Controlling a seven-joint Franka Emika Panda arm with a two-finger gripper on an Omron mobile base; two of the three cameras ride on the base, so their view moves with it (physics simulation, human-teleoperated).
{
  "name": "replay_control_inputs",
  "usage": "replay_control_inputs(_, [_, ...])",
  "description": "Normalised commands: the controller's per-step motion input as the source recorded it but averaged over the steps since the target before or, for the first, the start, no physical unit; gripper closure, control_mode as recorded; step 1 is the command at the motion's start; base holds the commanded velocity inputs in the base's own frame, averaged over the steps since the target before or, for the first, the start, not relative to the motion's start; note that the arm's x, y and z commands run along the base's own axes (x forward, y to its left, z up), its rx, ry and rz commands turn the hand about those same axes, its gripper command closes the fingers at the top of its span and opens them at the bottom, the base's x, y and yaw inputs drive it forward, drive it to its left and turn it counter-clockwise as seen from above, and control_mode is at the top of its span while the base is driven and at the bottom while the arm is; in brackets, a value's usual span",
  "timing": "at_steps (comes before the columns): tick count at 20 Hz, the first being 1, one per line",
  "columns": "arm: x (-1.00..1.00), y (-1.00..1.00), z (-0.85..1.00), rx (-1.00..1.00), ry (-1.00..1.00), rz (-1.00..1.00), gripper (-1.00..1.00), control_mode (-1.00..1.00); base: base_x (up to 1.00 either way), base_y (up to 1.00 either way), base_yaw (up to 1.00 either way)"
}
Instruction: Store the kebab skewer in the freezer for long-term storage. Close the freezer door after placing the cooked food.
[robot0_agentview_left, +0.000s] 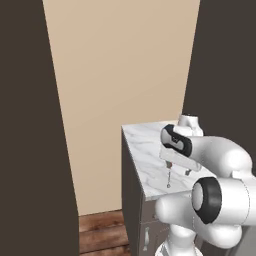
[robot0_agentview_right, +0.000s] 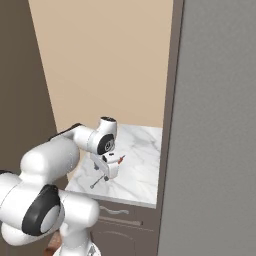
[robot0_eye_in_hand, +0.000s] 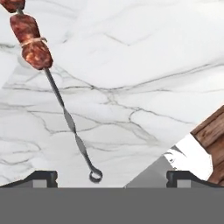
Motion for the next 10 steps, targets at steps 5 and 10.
replay_control_inputs(5, [0.34,0.07,0.00,-0.02,0.00,-0.01,-1.00,-1.00,0.00,0.00,0.00])
replay_control_inputs(10, [0.28,0.07,-0.30,-0.04,0.00,0.00,-1.00,-1.00,0.00,0.00,0.00])
